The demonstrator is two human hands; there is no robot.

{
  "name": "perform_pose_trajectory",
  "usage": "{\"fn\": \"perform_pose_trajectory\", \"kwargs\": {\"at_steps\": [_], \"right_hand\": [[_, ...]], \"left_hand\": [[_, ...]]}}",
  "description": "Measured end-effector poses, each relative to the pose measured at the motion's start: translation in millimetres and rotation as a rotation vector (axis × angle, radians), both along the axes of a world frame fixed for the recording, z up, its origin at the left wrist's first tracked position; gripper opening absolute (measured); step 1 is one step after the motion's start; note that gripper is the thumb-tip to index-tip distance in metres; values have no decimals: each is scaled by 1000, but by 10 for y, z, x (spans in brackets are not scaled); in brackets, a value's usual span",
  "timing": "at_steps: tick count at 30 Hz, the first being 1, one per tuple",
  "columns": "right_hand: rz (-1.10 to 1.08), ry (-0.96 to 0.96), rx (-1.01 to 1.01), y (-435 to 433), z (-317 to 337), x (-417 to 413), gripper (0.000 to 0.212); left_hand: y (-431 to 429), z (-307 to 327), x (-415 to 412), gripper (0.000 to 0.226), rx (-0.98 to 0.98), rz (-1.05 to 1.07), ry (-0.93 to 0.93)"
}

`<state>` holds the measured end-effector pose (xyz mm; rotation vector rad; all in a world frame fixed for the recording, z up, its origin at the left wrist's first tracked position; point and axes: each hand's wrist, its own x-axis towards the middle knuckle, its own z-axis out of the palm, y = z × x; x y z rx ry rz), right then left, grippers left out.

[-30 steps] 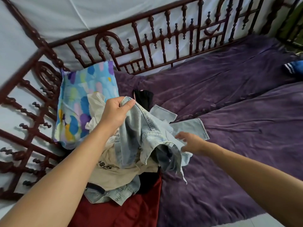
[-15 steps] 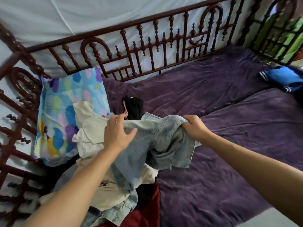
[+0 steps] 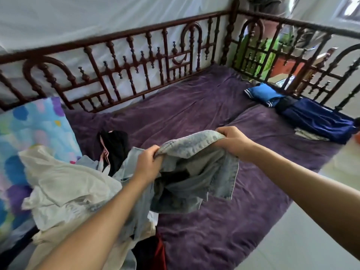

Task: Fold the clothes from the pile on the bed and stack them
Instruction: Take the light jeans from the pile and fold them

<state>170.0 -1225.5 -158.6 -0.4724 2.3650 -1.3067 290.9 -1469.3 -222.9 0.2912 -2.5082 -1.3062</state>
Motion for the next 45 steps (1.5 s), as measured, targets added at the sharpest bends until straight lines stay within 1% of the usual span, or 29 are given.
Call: {"fn": "perform_pose_trajectory", "kwargs": {"at_steps": [3,6,7,9,11,14,15,16,18,20,21,22,24,25,26,27,28,30,31,32,33,34,36,38,39,41,43,44,45], "right_hand": [[-28,183,122,247,36,-102,23],[-133,445,349,417,-16,-133,23],[-184,478,382,474,-27,-121,22],[-280,471,386,558,-15,-65,17],[-333,460,393,607,5,-25,14],[-398,475,425,611,74,-35,14],[-436,423,368,588,112,-52,11],[-467,296,226,545,163,-66,10],[-494,-104,-176,423,254,-60,16],[-455,-475,-480,306,296,-18,7],[-404,-608,-566,267,282,-3,8],[-316,-703,-621,243,252,21,14],[-166,-797,-690,188,170,71,28],[-126,-816,-705,146,117,96,31],[-90,-784,-683,89,57,127,32],[-67,-642,-582,27,-9,156,30],[-45,-389,-387,-32,-74,166,23],[-32,193,88,-125,-158,179,6],[-71,383,267,-149,-156,195,8],[-110,501,347,-166,-124,204,14],[-127,581,327,-179,-77,210,21],[-128,616,251,-191,-25,198,29],[-162,574,31,-209,174,183,40],[-229,540,-129,-224,374,143,34],[-261,554,-152,-227,477,120,32],[-294,624,-123,-230,687,84,34],[-297,656,-127,-215,879,22,35],[-290,653,-134,-203,957,-27,35],[-276,633,-140,-185,1031,-68,37]], "left_hand": [[-180,502,-167,39,-113,-135,62],[-172,950,-295,51,-214,-259,86],[-155,1068,-325,53,-252,-263,106],[-164,1237,-374,51,-350,-220,145],[-183,1340,-396,40,-435,-140,166],[-145,1370,-409,27,-486,-52,176],[-121,1367,-406,27,-489,-33,184],[-101,1358,-405,28,-479,-24,194],[-68,1373,-380,33,-423,-34,223],[-50,1415,-338,39,-347,-55,247],[-52,1442,-314,41,-320,-56,253],[-57,1468,-286,41,-304,-54,254],[-80,1518,-218,38,-281,-55,260],[-100,1543,-178,35,-269,-56,267],[-128,1560,-138,32,-267,-48,275],[-156,1580,-96,31,-282,-30,287],[-195,1596,-60,31,-304,-5,299],[-285,1622,8,28,-324,29,312],[-322,1638,50,25,-311,33,314],[-360,1652,91,22,-289,37,316],[-395,1666,130,21,-255,44,310],[-431,1681,165,22,-211,54,294],[-479,1698,225,22,-143,68,253],[-521,1660,262,24,-152,72,201],[-532,1633,283,30,-184,68,170],[-557,1558,313,45,-285,62,114],[-537,1531,333,49,-371,17,68],[-515,1535,331,47,-377,-26,55],[-472,1557,328,44,-329,-81,46]]}}
